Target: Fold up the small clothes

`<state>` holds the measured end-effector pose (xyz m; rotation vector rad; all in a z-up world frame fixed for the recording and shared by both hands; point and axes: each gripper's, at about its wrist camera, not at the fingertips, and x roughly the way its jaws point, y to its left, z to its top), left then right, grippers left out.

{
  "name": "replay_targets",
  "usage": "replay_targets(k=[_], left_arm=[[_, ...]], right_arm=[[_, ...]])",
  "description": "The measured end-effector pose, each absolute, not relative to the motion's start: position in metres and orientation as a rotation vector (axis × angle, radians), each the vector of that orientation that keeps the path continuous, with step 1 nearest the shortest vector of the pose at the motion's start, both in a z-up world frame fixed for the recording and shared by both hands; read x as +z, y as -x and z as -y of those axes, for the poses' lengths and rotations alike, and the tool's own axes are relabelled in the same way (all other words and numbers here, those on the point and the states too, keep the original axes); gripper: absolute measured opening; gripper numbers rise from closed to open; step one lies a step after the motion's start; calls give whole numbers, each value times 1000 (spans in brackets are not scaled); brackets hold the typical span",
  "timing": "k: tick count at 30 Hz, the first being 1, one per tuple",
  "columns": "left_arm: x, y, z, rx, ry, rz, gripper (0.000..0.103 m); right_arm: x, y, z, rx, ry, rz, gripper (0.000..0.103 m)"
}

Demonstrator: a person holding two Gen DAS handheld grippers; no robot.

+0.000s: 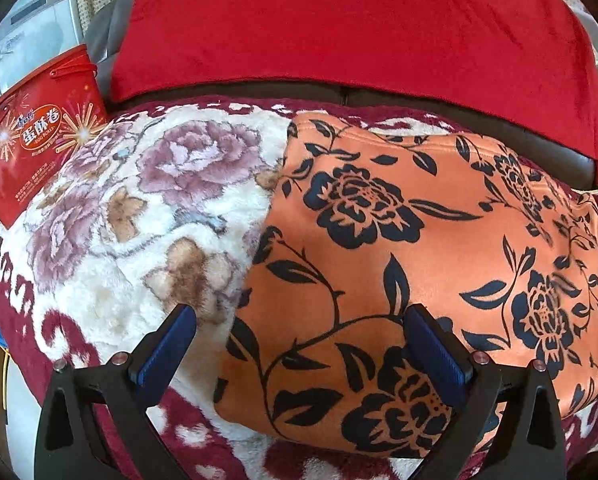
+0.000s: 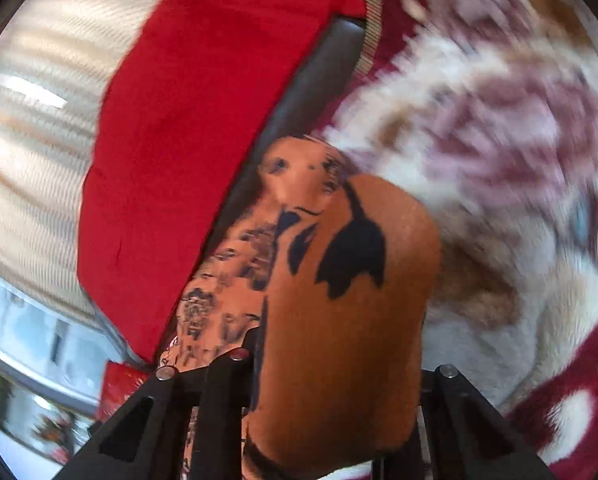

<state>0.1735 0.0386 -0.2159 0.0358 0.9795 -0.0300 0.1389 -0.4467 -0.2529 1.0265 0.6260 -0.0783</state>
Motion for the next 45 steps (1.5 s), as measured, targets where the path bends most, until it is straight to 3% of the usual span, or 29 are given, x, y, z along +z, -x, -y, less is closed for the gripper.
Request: replay_targets(k=[9, 13, 18, 26, 28, 30, 32, 33, 41, 45], left_arm=[[-184, -184, -104, 143, 109, -901, 103], [-176, -186, -143, 249, 166, -875, 103], [-177, -183, -176, 302, 215, -878, 103], [-181, -181, -203, 314, 245, -887, 103], [-179, -180, -202, 286, 254, -878, 103], [-175, -179, -197, 243, 270, -864, 103], [-170, -177, -189, 181, 278, -848, 103], [-167, -176, -182, 126, 279, -839, 103], [-146, -155, -114, -138, 142, -734, 103], [-161, -156, -76, -111, -30, -769, 103]], right_arm=[[-138, -161, 362, 59, -679, -537, 23], [-120, -179, 304, 144, -590, -562, 23], [-137, -208, 224, 268, -532, -650, 23], [-208, -236, 152, 355, -481, -873, 27], [-200, -229, 151, 388, -439, -843, 33], [-197, -227, 156, 452, -436, -849, 58], [-187, -218, 153, 550, -439, -847, 70], [-181, -212, 151, 572, -420, -844, 71], [-156, -157, 225, 474, -440, -675, 69], [-169, -170, 268, 338, -484, -724, 49]])
